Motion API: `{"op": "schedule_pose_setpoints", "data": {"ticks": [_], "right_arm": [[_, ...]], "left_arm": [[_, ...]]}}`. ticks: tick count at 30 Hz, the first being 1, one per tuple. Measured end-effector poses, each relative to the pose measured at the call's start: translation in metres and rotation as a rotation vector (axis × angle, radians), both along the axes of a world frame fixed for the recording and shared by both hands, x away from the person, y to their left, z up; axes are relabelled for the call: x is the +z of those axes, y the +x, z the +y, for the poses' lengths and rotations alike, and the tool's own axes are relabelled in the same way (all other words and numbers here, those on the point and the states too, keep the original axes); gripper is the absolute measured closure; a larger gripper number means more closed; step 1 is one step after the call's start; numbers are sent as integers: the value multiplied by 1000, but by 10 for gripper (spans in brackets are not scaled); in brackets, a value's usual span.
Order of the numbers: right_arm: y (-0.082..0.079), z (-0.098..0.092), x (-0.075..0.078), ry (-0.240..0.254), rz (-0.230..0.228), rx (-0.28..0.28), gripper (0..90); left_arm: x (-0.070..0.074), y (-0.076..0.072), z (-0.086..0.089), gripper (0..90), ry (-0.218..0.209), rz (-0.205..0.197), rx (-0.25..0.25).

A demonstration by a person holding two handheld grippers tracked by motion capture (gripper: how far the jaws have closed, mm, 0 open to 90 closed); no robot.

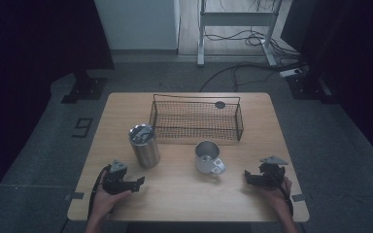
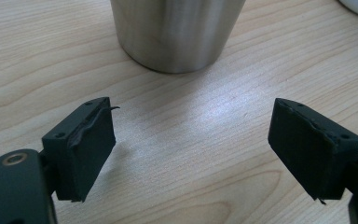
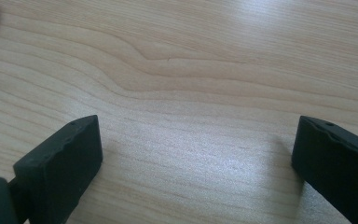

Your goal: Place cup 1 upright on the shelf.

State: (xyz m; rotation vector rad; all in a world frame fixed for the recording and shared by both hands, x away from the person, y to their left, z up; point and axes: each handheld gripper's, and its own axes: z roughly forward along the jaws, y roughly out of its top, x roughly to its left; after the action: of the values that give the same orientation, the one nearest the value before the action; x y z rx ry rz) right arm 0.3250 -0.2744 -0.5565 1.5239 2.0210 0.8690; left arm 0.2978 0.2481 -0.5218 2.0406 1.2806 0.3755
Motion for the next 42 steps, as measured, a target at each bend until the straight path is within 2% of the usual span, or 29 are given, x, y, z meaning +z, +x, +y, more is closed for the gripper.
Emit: {"op": "schedule_pose_setpoints", "data": {"ticks": [10,12,14,27,28,31,33,36,42], "right_arm": [[0,0,0,1,1,-6,17],[0,0,0,1,1,-6,17],[0,0,0,1,1,-6,18],[-3,1,0,1,-4,-29,31],[-3,1,0,1,-3,-29,31],[-3,1,0,1,-4,-29,33],[-3,1,0,1,-4,-26,37],[-3,1,0,3,-5,-18,36],[-1,0,0,3,-5,-16,34]], "left_arm": [[4,0,6,149,-16,-8,16],[6,-1,6,149,-48,0,6],[7,-1,7,149,-52,-2,1],[26,-6,0,148,-97,-74,26],[30,-8,-3,146,-131,-91,24],[35,-12,-4,139,-124,-126,66],[37,-15,-2,138,-141,-134,83],[40,-18,-2,135,-136,-138,90],[46,-18,-6,123,-137,-147,69]]}}
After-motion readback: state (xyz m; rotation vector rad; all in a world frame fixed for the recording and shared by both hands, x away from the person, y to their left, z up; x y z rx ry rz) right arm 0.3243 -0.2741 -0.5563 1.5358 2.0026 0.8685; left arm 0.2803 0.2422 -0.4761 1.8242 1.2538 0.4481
